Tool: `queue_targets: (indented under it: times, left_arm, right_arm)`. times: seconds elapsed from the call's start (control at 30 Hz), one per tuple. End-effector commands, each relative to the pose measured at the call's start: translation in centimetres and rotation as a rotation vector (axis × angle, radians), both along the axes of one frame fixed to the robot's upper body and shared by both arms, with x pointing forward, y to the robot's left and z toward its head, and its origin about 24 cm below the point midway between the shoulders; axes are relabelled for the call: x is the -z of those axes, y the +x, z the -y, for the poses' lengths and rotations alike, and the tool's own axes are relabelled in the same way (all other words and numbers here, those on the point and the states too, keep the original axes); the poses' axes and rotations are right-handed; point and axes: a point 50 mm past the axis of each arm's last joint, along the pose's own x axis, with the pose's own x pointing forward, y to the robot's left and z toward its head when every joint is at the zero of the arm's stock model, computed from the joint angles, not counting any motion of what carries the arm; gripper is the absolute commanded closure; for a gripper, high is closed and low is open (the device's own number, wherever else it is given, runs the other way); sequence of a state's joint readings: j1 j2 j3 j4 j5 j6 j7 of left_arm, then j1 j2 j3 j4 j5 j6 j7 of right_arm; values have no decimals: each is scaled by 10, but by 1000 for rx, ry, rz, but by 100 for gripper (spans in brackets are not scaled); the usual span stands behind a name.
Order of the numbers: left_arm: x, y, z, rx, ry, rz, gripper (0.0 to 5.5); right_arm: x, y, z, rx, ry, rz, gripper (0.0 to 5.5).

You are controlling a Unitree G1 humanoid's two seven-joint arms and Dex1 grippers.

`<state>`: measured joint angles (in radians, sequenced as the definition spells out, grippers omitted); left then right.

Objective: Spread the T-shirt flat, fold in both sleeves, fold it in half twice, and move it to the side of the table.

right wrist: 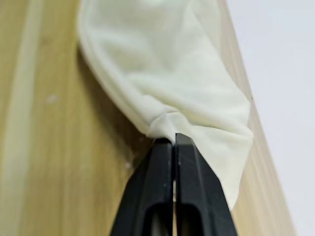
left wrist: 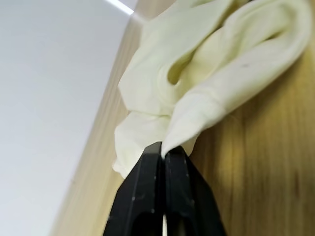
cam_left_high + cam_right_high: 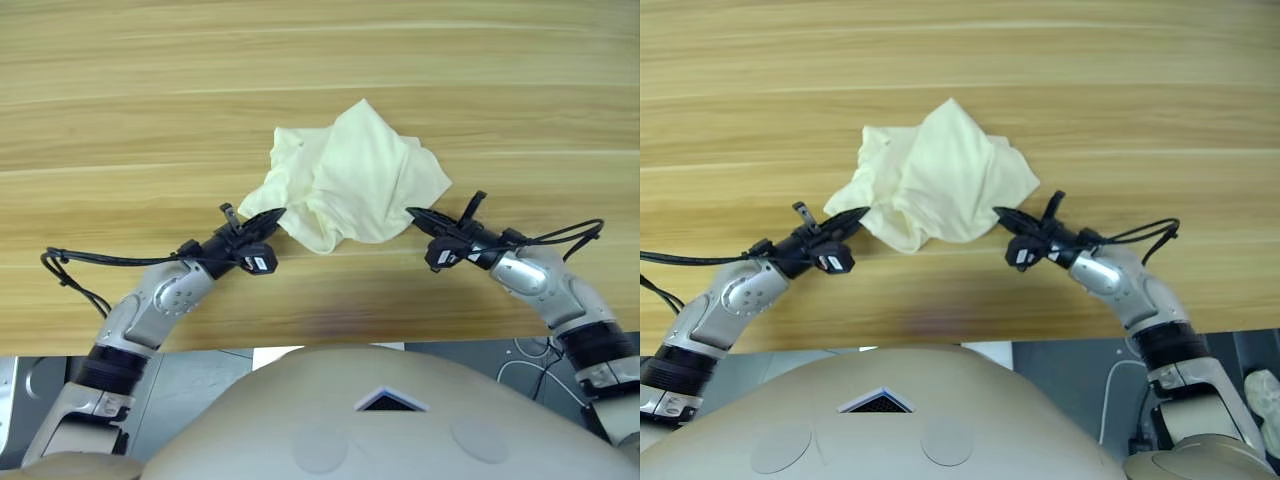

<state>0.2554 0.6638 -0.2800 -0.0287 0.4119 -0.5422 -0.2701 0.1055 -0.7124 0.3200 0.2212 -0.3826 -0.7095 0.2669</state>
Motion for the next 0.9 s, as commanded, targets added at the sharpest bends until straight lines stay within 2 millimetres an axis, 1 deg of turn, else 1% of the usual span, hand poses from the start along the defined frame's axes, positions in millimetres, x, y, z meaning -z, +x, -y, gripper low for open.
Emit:
queue_targets:
  times: [0.03, 0.07, 0.17, 0.2, 0.23, 0.27, 0.3, 0.33, 0.4, 0.47, 0.5, 0.53, 0.57, 0.6, 0.63, 0.67, 0.7, 0.73, 0.77, 0.8, 0.83, 0.87, 0.9]
  left_arm:
    - [-13, 6, -2, -35, -227, -32, 548]
    - [-17, 6, -2, -33, -281, -33, 548]
    - [-32, 5, -5, -36, -421, -11, 548]
    - [-39, 6, -7, -65, -478, 20, 548]
    - [-51, 7, -10, -88, -544, 62, 548]
    - [-59, 7, -12, -102, -589, 88, 548]
    - [-72, 4, -16, -103, -654, 136, 548]
    - [-81, 1, -19, -101, -700, 171, 548]
    - [-93, -8, -28, -100, -759, 221, 548]
    - [-102, -5, -36, -105, -788, 262, 548]
    - [-107, 1, -41, -120, -809, 288, 548]
    - [-116, 12, -49, -148, -860, 333, 548]
    - [-123, 29, -57, -191, -892, 372, 548]
    - [-127, 50, -64, -254, -899, 410, 548]
    - [-130, 78, -69, -327, -895, 452, 548]
    - [-131, 111, -66, -401, -873, 465, 548]
    - [-134, 147, -55, -456, -850, 444, 548]
    - [-139, 175, -44, -501, -819, 417, 548]
    - [-148, 203, -27, -533, -789, 377, 548]
    - [-161, 228, -12, -607, -763, 330, 548]
    - [-176, 245, 3, -672, -735, 297, 548]
    - [-191, 256, 15, -728, -700, 284, 548]
    - [-207, 261, 26, -773, -682, 292, 548]
  right_arm:
    - [-12, 6, 5, 45, 160, -3, 550]
    - [-17, 6, 5, 51, 210, -2, 550]
    - [-38, 8, 10, 82, 367, 33, 550]
    - [-49, 7, 11, 86, 435, 54, 550]
    - [-65, 4, 14, 91, 518, 87, 550]
    - [-75, 1, 15, 91, 573, 106, 550]
    - [-93, -9, 18, 56, 649, 130, 550]
    - [-105, -17, 20, 23, 699, 142, 550]
    - [-124, -34, 24, -66, 772, 146, 550]
    - [-137, -35, 30, -95, 841, 170, 550]
    - [-142, -30, 33, -95, 875, 195, 550]
    - [-150, -17, 37, -70, 917, 258, 550]
    - [-155, 8, 41, 7, 931, 324, 550]
    - [-159, 36, 43, 95, 939, 376, 550]
    - [-162, 68, 41, 181, 946, 418, 550]
    - [-165, 103, 33, 272, 932, 447, 550]
    - [-171, 138, 18, 341, 925, 461, 550]
    - [-180, 165, 4, 400, 918, 460, 550]
    - [-193, 192, -10, 492, 911, 452, 550]
    - [-210, 214, -24, 591, 864, 453, 550]
    - [-227, 228, -29, 713, 860, 444, 550]
    - [-242, 236, -34, 804, 827, 469, 550]
    - [-256, 239, -33, 894, 826, 501, 550]
